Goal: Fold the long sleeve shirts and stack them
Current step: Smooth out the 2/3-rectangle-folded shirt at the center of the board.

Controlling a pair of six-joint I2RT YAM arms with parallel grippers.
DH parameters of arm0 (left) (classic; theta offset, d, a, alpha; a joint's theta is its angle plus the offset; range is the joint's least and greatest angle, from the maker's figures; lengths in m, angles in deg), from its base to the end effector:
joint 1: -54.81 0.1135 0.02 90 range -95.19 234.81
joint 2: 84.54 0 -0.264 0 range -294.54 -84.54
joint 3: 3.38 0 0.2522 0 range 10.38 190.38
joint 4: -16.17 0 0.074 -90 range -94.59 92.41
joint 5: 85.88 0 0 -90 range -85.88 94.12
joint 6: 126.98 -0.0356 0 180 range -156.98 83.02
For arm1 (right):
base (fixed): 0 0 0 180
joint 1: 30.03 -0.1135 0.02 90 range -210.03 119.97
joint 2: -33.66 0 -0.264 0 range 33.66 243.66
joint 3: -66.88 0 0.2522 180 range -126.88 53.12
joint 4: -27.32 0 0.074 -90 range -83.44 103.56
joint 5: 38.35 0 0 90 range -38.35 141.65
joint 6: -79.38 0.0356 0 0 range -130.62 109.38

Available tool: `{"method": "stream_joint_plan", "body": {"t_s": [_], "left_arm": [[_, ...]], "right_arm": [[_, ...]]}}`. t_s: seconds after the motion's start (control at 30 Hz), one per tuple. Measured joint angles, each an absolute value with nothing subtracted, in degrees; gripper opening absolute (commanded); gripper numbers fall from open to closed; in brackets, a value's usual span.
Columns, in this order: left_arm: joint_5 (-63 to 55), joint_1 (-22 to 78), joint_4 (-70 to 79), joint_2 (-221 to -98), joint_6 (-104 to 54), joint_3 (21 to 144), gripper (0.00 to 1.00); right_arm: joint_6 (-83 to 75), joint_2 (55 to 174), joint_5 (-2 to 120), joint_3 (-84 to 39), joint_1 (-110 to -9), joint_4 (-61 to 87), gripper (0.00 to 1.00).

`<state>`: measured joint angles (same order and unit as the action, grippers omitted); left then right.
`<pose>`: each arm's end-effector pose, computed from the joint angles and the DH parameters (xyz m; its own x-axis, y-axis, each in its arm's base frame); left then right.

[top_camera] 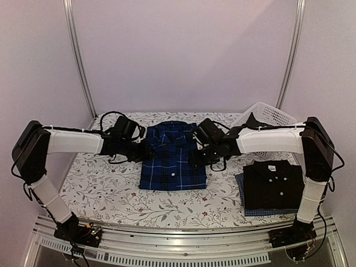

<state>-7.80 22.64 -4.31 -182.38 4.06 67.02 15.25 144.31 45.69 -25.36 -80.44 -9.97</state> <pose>0.2947 -0.1941 0.1780 -0.8928 -0.1973 -0.4048 0.0688 0.8286 -0.5556 0.2667 0.3167 0.1905 -0.7919 -0.2766 -0.5445 -0.4264 0.8887 0.1687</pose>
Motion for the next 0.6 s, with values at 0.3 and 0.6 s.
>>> {"method": "stream_joint_plan", "body": {"t_s": [0.3,0.6], "left_arm": [[-10.0,18.0,2.1,-173.7,8.3,51.2,0.32],[-9.9,17.4,8.7,-172.3,12.2,41.4,0.31]], "right_arm": [[24.0,137.0,43.7,-13.8,-88.3,-7.7,0.38],[30.0,136.3,44.2,-3.5,-87.9,-2.7,0.37]]}}
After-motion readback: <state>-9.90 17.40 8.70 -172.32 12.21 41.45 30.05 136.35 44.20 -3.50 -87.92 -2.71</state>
